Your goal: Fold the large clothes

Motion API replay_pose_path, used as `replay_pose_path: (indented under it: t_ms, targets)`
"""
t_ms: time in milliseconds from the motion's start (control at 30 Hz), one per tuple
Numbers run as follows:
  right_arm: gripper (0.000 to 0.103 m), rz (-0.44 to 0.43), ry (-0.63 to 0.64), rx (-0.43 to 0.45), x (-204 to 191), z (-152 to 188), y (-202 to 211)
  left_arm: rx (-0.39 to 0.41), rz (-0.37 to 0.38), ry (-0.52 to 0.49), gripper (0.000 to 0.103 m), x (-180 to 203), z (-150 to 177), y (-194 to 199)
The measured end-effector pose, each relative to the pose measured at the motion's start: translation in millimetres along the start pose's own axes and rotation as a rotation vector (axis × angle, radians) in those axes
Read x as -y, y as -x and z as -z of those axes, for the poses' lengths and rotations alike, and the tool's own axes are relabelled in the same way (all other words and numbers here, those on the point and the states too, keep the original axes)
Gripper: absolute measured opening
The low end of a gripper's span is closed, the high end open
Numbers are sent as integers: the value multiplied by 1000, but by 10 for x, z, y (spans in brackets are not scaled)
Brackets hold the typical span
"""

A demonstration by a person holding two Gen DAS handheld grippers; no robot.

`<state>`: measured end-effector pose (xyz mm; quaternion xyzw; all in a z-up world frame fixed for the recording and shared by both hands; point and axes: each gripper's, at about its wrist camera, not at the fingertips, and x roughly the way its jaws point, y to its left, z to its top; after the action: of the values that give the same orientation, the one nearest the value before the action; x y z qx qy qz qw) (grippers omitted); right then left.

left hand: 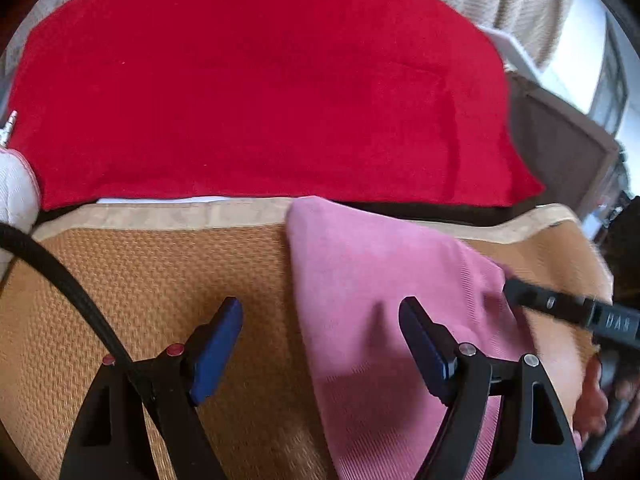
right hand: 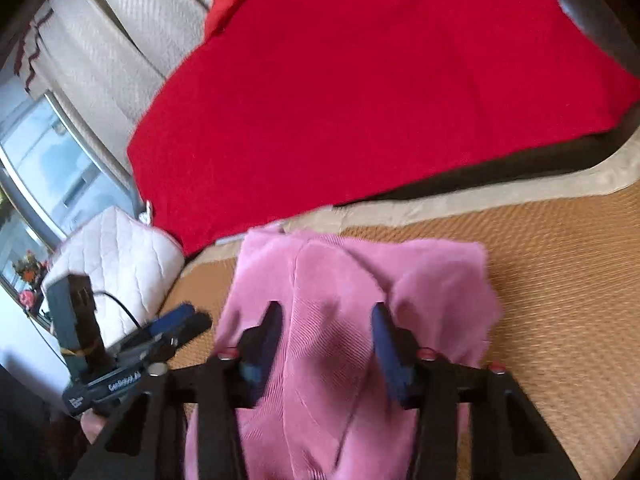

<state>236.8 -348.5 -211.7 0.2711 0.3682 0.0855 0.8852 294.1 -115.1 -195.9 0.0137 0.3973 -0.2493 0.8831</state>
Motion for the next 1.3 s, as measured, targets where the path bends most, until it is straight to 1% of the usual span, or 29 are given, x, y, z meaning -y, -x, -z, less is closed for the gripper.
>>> replay_pose_path:
  t_ms: [33, 67, 100, 133, 167, 200, 267, 367, 400, 433, 500, 567, 633, 667, 700, 767, 800, 833, 867, 900, 933, 1000, 1100, 1167, 1200, 1233, 1267, 1300]
  targets:
    - [40, 12, -12, -26, 28, -3, -146, -26, -20, -7, 81, 25, -10, -100]
    - [40, 33, -21, -44, 105, 46, -198, -63, -31, -17, 81, 43, 17, -212]
    - [38, 77, -42, -87, 215, 60, -363, -102, -34, -29, 81, 62, 46, -336]
    - [39, 89, -66, -128, 298, 76, -476, -131, -42, -31, 81, 79, 78, -440]
    - [39, 95, -86, -164, 369, 94, -559, -132, -42, -21, 81, 84, 92, -477]
    - [36, 98, -94, -158, 415, 100, -567, -124, -37, -9, 81, 81, 86, -472]
    - [36, 98, -85, -141, 357, 84, -506, -130, -38, -16, 81, 74, 51, -407]
    - [37, 77, -38, -92, 288, 137, -199, -92, -45, -39, 81, 135, 9, -221]
    - [40, 56, -10, -77, 220, 174, -57, -73, -40, -48, 81, 124, 20, -112]
    - [40, 46, 17, -65, 164, 209, 77, -53, -35, -63, 81, 110, 43, 30]
    - [40, 42, 76, -40, 11, 274, 257, -20, -36, -97, 81, 58, 164, 337]
    - [40, 29, 133, -18, -160, 348, 495, 6, -22, -117, 81, 20, 280, 586]
    - [40, 20, 172, -26, -335, 481, 583, 11, -19, -139, 81, 123, 414, 719]
    - [40, 31, 185, -36, -377, 551, 615, -1, -34, -155, 81, 172, 483, 742]
    - [40, 55, 198, -47, -415, 646, 643, -19, -65, -177, 81, 221, 592, 743]
    - [40, 105, 195, -85, -413, 830, 574, -47, -85, -206, 82, 262, 803, 681]
    - [40, 122, 176, -104, -372, 923, 512, -70, -113, -224, 82, 303, 954, 581]
    - [39, 138, 152, -127, -313, 1001, 418, -74, -160, -233, 82, 338, 1038, 497]
    - [40, 141, 134, -153, -263, 1054, 327, -70, -185, -237, 82, 298, 1038, 454]
    - [40, 122, 111, -178, -230, 1102, 284, -61, -199, -240, 82, 308, 1031, 452]
    - [40, 98, 84, -173, -205, 1099, 279, -63, -199, -243, 82, 314, 984, 483]
    - [40, 91, 65, -166, -227, 1039, 389, -50, -207, -239, 82, 327, 925, 595]
    - [40, 109, 79, -113, -297, 976, 714, 14, -212, -224, 82, 411, 908, 840]
    - [40, 127, 103, -84, -345, 948, 849, 52, -215, -223, 82, 511, 922, 1032]
    - [44, 143, 115, -61, -375, 935, 968, 72, -223, -229, 82, 575, 904, 1145]
    - [60, 163, 129, -31, -421, 926, 1117, 93, -240, -237, 82, 643, 886, 1274]
    - [65, 184, 139, 1, -467, 922, 1259, 114, -256, -245, 82, 687, 878, 1372]
    - [67, 199, 151, 33, -521, 914, 1396, 147, -273, -252, 82, 743, 849, 1500]
